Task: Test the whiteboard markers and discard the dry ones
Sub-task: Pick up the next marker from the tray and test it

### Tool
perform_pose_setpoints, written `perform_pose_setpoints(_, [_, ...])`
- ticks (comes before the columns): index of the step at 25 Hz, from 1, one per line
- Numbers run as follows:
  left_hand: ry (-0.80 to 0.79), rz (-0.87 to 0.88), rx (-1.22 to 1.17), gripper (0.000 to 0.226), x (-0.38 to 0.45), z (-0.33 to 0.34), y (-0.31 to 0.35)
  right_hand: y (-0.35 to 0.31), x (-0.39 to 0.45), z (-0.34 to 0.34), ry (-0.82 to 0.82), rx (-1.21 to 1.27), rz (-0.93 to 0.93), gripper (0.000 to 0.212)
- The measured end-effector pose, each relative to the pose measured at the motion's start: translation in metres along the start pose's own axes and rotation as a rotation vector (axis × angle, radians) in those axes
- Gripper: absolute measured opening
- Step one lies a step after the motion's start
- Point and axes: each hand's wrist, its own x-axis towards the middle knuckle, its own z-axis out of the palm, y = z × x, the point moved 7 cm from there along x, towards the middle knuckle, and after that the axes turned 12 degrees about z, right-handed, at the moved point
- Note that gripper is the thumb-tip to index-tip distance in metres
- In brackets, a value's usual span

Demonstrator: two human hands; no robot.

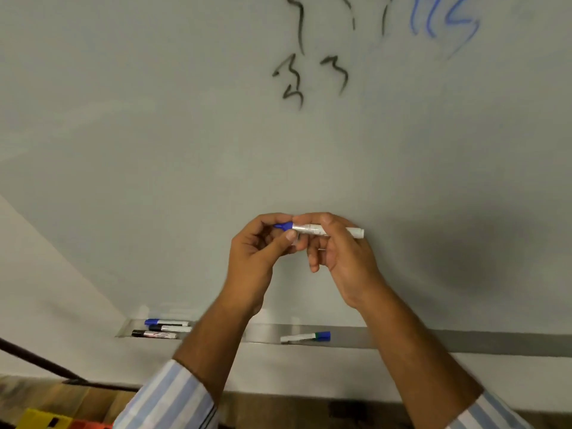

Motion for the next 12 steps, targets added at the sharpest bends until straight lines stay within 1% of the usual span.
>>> perform_pose_setpoints(4, [-0.054,0.202,0.089,0.029,0.041,-0.003,0.059,-0.061,0.003,0.013,0.12,-0.156,-0.246,0.027])
perform_pose_setpoints(6, [-0.121,0.293,0.143,0.031,0.062,0.001,0.083,-0.089,0.003,0.018,0.202,-0.215,-0.35,0.026])
perform_pose_setpoints(9, [-0.222,0.418,0.21,0.033,0.082,0.006,0.114,-0.122,0.004,0.025,0.267,-0.25,-0.463,0.026])
perform_pose_setpoints(11, [-0.225,0.549,0.296,0.037,0.09,0.004,0.135,-0.138,0.002,0.028,0.317,-0.295,-0.545,0.025])
perform_pose_setpoints(12, [-0.196,0.643,0.368,0.038,0.095,0.001,0.147,-0.146,0.0,0.029,0.359,-0.331,-0.599,0.024])
